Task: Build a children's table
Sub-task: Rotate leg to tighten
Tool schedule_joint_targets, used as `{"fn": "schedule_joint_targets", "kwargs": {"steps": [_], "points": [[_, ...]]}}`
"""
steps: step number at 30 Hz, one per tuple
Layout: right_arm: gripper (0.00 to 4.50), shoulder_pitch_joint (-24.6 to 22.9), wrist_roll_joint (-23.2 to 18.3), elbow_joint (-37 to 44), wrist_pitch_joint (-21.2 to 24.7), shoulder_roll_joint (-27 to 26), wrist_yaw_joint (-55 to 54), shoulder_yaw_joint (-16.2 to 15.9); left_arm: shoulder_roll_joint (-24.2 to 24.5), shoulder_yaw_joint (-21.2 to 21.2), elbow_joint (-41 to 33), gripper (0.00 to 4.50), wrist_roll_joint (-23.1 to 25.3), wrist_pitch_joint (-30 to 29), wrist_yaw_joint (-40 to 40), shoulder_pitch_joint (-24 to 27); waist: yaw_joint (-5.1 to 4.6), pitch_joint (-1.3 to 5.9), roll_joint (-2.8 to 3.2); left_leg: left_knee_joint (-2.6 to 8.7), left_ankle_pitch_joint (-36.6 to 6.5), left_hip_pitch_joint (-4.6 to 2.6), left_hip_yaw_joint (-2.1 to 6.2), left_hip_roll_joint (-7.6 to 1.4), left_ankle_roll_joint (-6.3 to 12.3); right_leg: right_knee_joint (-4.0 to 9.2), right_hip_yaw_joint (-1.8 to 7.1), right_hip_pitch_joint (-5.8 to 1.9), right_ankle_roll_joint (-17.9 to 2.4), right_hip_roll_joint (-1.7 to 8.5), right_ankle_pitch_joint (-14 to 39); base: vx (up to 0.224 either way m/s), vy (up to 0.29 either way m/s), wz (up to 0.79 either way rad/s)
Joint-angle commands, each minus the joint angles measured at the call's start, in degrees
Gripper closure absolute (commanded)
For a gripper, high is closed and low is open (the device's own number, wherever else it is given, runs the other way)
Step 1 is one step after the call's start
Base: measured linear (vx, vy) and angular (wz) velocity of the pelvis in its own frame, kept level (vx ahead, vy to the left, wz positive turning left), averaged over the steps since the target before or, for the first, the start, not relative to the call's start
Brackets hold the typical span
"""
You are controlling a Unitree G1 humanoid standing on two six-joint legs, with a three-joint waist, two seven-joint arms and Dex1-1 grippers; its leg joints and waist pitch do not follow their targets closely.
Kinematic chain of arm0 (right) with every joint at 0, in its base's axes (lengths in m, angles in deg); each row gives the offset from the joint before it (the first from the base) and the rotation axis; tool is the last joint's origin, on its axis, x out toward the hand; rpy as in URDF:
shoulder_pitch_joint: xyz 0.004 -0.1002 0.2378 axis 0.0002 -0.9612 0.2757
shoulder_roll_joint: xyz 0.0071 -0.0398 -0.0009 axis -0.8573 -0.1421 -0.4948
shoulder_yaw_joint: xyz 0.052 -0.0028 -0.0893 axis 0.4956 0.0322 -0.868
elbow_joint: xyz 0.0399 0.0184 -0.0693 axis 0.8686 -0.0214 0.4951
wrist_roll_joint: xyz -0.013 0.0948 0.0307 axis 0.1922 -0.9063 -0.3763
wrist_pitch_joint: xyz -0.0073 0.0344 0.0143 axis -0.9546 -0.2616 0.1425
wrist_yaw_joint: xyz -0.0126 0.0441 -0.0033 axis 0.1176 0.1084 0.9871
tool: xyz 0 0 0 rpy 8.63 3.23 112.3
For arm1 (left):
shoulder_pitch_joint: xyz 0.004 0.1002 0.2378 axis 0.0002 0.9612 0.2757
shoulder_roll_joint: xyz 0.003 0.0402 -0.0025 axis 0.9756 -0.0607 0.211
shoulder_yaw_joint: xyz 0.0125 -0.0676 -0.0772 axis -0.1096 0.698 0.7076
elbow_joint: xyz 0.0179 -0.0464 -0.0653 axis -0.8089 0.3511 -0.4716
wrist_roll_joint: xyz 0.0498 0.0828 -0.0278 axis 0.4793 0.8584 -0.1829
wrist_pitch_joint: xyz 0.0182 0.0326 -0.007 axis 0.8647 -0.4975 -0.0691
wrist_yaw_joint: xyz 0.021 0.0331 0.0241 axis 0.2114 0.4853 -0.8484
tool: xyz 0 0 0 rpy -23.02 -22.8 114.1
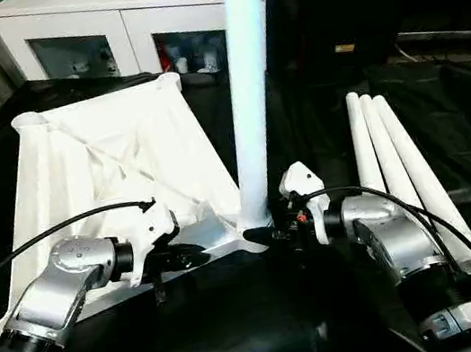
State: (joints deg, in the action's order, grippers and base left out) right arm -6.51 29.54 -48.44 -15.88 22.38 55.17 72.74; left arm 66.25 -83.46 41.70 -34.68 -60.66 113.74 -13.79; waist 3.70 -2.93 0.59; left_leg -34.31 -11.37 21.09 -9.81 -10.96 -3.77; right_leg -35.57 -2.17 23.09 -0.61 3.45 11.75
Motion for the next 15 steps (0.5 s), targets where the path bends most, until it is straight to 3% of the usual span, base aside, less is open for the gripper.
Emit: {"fn": "schedule_joint_targets", "kwargs": {"steps": [1, 3, 6, 8, 9, 10, 11, 13, 14, 15], "points": [[1.72, -0.61, -0.4, 1.22, 0.09, -0.83, -0.33, -0.33, -1.12, -1.2, -1.34, 4.5, -1.45, 0.11, 0.94, 0.35, 0.15, 3.77, -0.25, 3.56, -5.26, -0.37, 0.25, -1.93, 4.28, 3.48, 2.17, -3.49, -15.94, 3.94, 0.19, 0.0, 0.0, 0.0], [1.74, -0.75, -0.47, 1.07, -0.06, -1.31, -1.45, 0.13, -1.36, -1.17, -1.2, 4.5, -1.29, -0.13, 0.52, 0.3, 0.13, 3.79, -0.25, 3.55, -5.18, -0.38, 0.25, -1.9, 4.19, 3.46, 2.19, -3.51, -15.89, 3.93, 0.1, 0.0, 0.0, 0.0], [1.76, 0.27, 0.53, -3.2, -1.6, -5.36, -12.53, 3.76, -3.53, -0.37, 1.21, 4.5, 0.04, -0.16, -3.95, -0.83, -0.08, 3.7, -0.21, 3.63, -5.49, -0.38, 0.26, -1.9, 3.57, 3.6, 2.21, -3.33, -15.8, 4.0, 1.1, 0.0, 0.0, 0.0], [1.76, 0.57, 1.21, -4.73, -2.04, -6.66, -16.41, 4.55, -4.66, 0.01, 2.64, 4.5, 0.79, 0.28, -6.45, -1.54, -0.43, 3.61, -0.32, 3.72, -6.88, -0.35, 0.31, -1.73, 2.29, 3.96, 2.21, -3.46, -15.0, 4.06, 4.35, 0.0, 0.0, 0.0], [1.76, 1.04, 2.58, -7.12, -2.92, -9.12, -23.62, 5.69, -7.12, 0.88, 5.66, 4.5, 2.28, 0.07, -12.03, -3.27, -0.47, 3.6, -0.19, 3.74, -7.12, -0.35, 0.34, -1.74, 2.03, 3.93, 2.2, -3.42, -14.83, 4.05, 4.93, 0.0, 0.0, 0.0], [1.76, 1.04, 2.58, -7.12, -2.92, -9.12, -23.62, 5.69, -7.12, 0.88, 5.66, 4.5, 2.28, 0.07, -12.03, -3.27, -0.76, 3.17, -0.17, 3.91, -9.34, -0.65, 0.19, -1.66, 1.27, 4.64, 2.25, -2.9, -14.13, 3.92, 9.0, 0.0, 0.0, 0.0], [1.76, 1.51, 3.8, -8.87, -3.84, -11.1, -29.59, 6.56, -9.06, 1.61, 7.9, 4.5, 3.16, -0.77, -16.21, -4.69, -0.53, 3.41, -0.13, 3.96, -9.57, -0.6, 0.39, -1.61, 0.45, 4.62, 2.25, -3.33, -13.13, 4.15, 11.22, 0.0, 0.0, 0.0], [1.76, 2.7, 4.5, -11.98, -3.06, -15.12, -39.89, 8.47, -12.87, 2.84, 11.53, 4.5, 3.89, -3.35, -22.83, -7.19, -0.72, 3.25, -0.23, 3.98, -10.01, -0.66, 0.25, -1.45, -0.13, 4.8, 2.37, -2.94, -12.48, 3.99, 12.3, 0.0, 0.0, 0.0], [1.77, 3.16, 4.9, -12.96, -2.74, -16.38, -42.93, 8.71, -14.07, 3.13, 12.79, 4.5, 4.23, -3.92, -25.03, -8.06, -0.6, 3.31, 0.19, 4.1, -10.2, -0.83, 0.37, -1.45, -0.58, 4.92, 2.32, -2.86, -12.1, 4.02, 13.16, 0.0, 0.0, 0.0], [1.77, 3.66, 5.37, -13.88, -2.48, -17.89, -45.55, 8.76, -15.26, 3.13, 13.94, 4.5, 4.53, -4.47, -26.55, -8.85, -0.61, 3.3, 0.06, 4.05, -10.57, -0.89, 0.32, -1.44, -0.64, 5.06, 2.34, -2.76, -11.91, 3.97, 13.42, 0.0, 0.0, 0.0]]}}
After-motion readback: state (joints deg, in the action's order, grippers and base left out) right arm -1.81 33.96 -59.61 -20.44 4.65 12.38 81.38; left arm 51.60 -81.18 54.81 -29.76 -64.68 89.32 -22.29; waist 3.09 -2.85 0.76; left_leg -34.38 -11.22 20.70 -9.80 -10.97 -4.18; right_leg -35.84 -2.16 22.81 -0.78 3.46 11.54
